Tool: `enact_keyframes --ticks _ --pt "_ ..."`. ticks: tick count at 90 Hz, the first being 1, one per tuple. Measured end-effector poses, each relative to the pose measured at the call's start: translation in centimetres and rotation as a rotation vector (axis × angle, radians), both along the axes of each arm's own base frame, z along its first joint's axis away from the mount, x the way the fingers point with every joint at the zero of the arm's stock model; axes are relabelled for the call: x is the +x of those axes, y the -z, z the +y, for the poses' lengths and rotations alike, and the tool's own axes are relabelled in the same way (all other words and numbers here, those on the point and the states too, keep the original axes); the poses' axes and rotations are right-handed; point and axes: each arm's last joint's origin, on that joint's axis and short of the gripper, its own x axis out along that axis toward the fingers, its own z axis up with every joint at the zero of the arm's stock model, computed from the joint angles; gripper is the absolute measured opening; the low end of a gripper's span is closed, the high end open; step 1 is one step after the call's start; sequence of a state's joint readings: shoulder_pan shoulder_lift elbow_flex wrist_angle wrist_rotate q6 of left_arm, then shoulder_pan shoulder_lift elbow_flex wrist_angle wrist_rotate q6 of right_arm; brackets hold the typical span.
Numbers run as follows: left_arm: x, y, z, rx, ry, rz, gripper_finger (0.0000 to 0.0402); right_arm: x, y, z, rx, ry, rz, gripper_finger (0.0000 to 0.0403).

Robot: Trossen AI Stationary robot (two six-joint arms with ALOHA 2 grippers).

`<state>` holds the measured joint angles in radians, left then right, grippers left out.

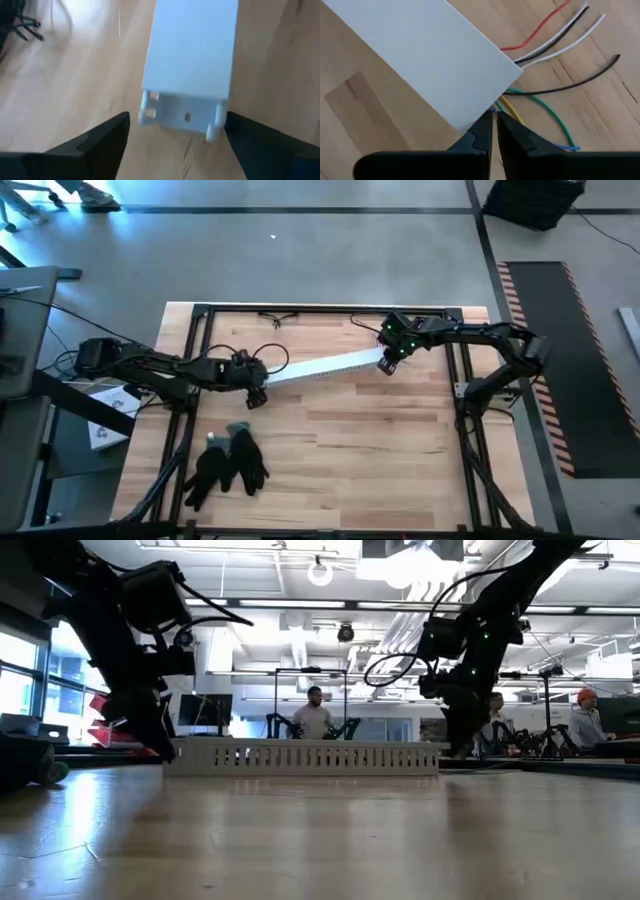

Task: Ziptie cables
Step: Close the white cable duct

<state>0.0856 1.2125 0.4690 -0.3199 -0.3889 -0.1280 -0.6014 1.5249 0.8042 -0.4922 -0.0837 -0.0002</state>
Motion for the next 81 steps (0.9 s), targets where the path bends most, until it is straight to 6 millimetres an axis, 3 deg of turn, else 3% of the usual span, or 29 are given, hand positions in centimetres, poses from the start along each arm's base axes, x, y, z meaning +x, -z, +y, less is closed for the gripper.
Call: enact_keyframes --ticks 22,56,81 --pt "-0.05 0.10 -0.05 -0.051 0.032 0.009 0.0306 -0.02 0.01 0.01 -0.007 -0.022 0.005 0.0011" --pt "-0.03 0.06 0.02 -0.021 0.034 0.014 0.0237 -0.04 0.02 0.02 -0.006 -0.024 0.007 0.0011" --pt "0.22 0.07 0.05 -0.025 0.029 -0.010 0.0215 0.33 0.00 0.35 -0.041 -0.089 0.007 0.0011"
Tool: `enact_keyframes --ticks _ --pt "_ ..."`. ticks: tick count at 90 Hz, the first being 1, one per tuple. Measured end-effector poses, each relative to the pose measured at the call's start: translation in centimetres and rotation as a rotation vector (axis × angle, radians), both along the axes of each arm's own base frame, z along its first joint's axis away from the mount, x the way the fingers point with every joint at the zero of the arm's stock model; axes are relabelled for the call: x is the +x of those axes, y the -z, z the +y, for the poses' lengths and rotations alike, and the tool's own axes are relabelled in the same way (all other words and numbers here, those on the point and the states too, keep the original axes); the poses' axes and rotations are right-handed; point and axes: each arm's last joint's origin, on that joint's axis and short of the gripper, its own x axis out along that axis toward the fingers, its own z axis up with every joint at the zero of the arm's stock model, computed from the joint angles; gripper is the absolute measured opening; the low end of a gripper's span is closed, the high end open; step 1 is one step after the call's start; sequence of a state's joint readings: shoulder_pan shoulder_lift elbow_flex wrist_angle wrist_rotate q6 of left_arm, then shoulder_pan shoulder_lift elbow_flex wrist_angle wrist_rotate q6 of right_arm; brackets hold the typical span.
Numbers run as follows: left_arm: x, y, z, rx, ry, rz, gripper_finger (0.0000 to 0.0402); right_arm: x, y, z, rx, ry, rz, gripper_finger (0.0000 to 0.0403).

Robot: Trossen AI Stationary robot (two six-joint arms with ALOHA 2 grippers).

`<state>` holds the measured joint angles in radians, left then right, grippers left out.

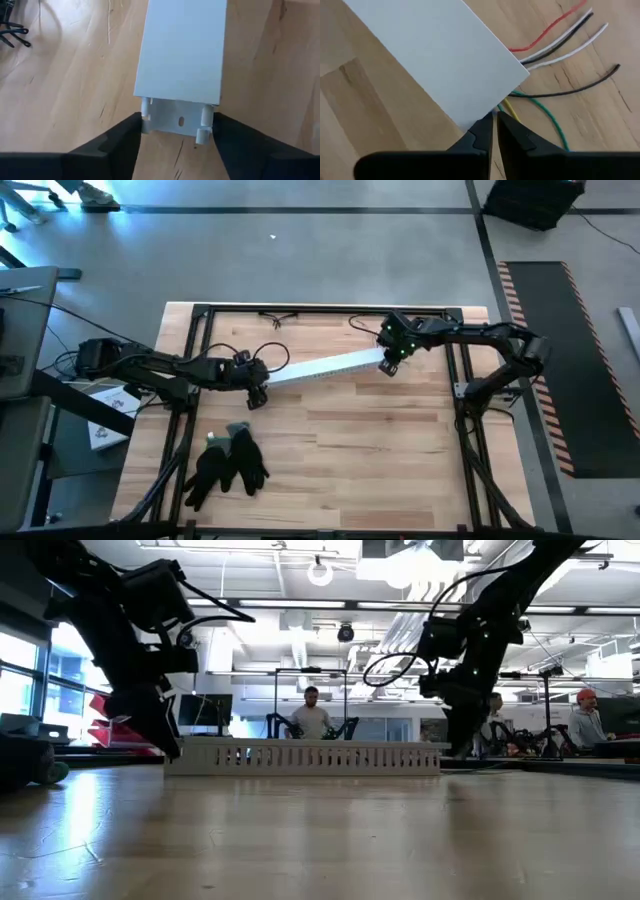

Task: Ziptie cables
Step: Close the white cable duct

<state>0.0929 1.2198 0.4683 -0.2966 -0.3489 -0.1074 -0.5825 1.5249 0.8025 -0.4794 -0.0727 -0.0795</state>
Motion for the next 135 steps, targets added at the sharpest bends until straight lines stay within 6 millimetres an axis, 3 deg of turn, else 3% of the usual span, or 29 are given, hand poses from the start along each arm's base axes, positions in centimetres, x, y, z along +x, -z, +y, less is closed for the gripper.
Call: enact_keyframes --ticks 32,67,92,135 --pt "0.4 0.7 0.1 0.013 -0.005 0.022 0.0209 1.0 -0.1 1.0 -0.026 -0.081 -0.040 0.0011" --pt "0.6 0.6 0.0 -0.008 0.009 -0.002 0.0209 -0.7 -0.1 -0.1 -0.057 0.020 0.087 0.0011" --pt "0.4 0.7 0.1 0.019 -0.007 0.023 0.0209 1.2 0.1 -0.2 -0.027 0.032 -0.092 0.0011" --pt "0.4 0.6 0.1 0.017 -0.021 0.036 0.0209 1.9 -0.2 -0.3 -0.043 0.017 -0.075 0.0011"
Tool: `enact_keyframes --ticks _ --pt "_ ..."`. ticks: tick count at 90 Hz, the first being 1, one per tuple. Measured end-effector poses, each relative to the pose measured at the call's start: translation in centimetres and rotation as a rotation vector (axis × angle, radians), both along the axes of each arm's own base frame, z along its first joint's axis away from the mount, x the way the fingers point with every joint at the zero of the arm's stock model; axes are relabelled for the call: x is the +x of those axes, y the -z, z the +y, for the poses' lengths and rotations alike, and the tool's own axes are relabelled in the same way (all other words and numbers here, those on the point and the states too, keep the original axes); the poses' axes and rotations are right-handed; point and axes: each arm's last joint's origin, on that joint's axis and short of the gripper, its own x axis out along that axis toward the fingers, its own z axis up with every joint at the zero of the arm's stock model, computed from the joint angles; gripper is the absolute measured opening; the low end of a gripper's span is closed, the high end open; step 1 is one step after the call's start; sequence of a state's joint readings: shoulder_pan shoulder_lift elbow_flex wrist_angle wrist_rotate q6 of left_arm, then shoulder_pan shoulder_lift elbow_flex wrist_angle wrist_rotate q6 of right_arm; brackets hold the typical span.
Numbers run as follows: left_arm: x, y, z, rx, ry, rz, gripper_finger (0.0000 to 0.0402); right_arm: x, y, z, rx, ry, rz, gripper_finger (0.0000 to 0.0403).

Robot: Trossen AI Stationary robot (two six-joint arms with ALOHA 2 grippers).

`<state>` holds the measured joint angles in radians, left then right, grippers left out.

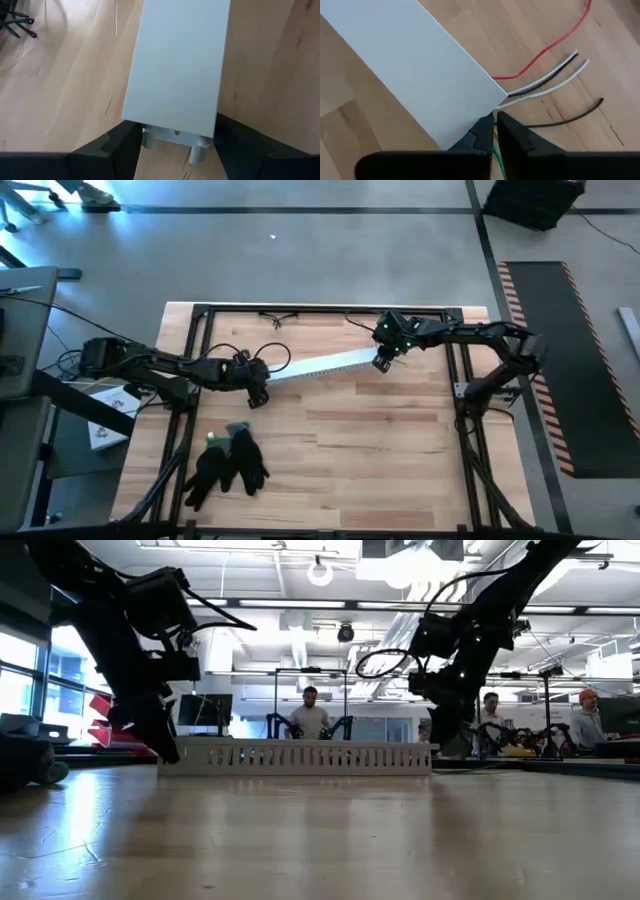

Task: Ziptie cables
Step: Close the white cable duct

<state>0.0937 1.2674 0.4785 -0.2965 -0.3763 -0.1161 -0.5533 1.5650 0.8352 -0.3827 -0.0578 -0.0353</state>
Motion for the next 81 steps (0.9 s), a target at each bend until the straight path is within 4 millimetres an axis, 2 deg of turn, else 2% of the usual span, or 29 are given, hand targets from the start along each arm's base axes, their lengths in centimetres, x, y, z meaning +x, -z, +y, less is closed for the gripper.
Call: enact_keyframes --ticks 19,51,81 --pt "0.2 -0.8 0.0 -0.028 -0.024 0.047 0.0212 -0.5 -0.7 -0.5 -0.026 0.014 0.101 0.0012" --pt "0.5 -2.3 0.0 -0.035 -0.024 0.092 0.0268 -0.9 -0.6 -0.5 -0.002 0.000 0.122 0.0012" --pt "-0.7 -2.1 -0.3 -0.144 -0.080 0.213 0.0296 -1.0 -0.5 -0.5 0.010 -0.004 0.121 0.0012"
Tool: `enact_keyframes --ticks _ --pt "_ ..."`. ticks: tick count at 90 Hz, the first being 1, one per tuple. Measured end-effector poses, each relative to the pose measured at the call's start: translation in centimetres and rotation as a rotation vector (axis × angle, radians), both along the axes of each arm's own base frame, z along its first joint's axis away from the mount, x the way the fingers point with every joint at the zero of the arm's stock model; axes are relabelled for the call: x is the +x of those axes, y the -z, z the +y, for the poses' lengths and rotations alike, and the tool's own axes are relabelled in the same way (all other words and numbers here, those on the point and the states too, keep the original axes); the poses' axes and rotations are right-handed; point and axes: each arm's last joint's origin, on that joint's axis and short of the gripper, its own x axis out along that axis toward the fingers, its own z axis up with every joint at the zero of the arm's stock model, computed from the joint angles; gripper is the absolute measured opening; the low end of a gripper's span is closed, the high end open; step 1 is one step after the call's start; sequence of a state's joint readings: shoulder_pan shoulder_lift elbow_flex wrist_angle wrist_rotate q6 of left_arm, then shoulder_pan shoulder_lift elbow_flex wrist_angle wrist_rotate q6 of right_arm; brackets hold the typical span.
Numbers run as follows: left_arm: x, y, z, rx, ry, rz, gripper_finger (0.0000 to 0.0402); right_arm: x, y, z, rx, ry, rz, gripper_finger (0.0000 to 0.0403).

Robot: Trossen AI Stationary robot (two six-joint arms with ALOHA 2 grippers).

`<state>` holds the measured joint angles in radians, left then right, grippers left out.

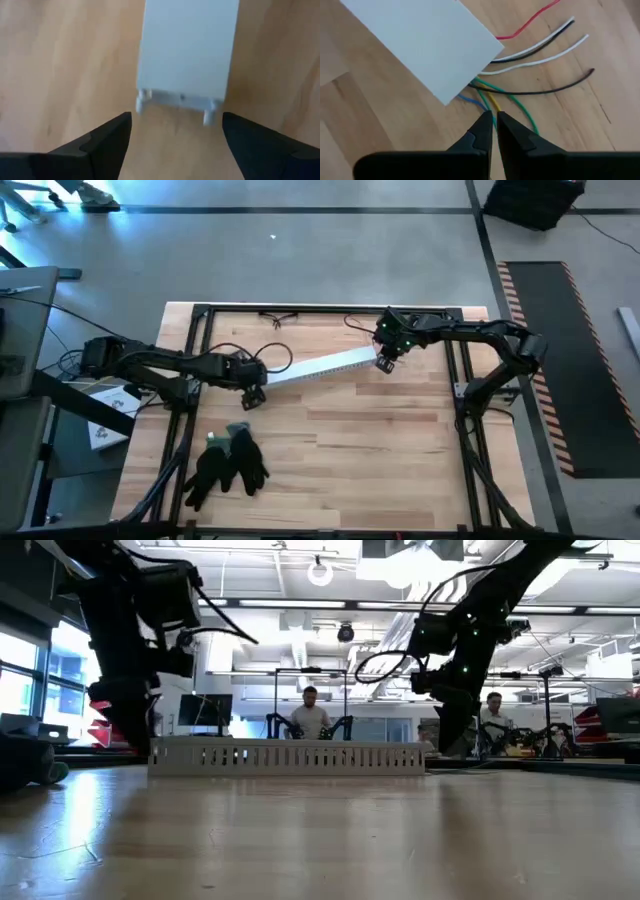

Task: Ziptie cables
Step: Close the white cable duct

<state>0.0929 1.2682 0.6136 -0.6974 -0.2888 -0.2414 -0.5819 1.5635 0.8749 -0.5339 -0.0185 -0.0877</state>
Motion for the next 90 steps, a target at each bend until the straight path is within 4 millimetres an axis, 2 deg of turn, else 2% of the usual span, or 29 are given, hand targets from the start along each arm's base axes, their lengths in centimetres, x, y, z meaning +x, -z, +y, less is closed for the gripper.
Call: enact_keyframes --ticks 15,31,59,90 --pt "-0.5 1.0 -0.1 -0.020 -0.017 -0.002 0.0296 0.0 0.1 0.0 0.014 -0.006 -0.015 0.0011" --pt "-0.7 2.8 -0.2 -0.013 -0.001 -0.103 0.0285 0.0 0.6 0.1 0.013 -0.013 -0.042 0.0011" --pt "-0.4 3.4 0.1 0.016 0.031 -0.198 0.0218 0.9 0.3 -0.3 -0.001 -0.002 -0.177 0.0011" --pt "-0.3 3.5 1.1 0.064 -0.009 -0.230 0.0163 1.9 0.1 0.3 -0.020 -0.046 -0.231 0.0011"
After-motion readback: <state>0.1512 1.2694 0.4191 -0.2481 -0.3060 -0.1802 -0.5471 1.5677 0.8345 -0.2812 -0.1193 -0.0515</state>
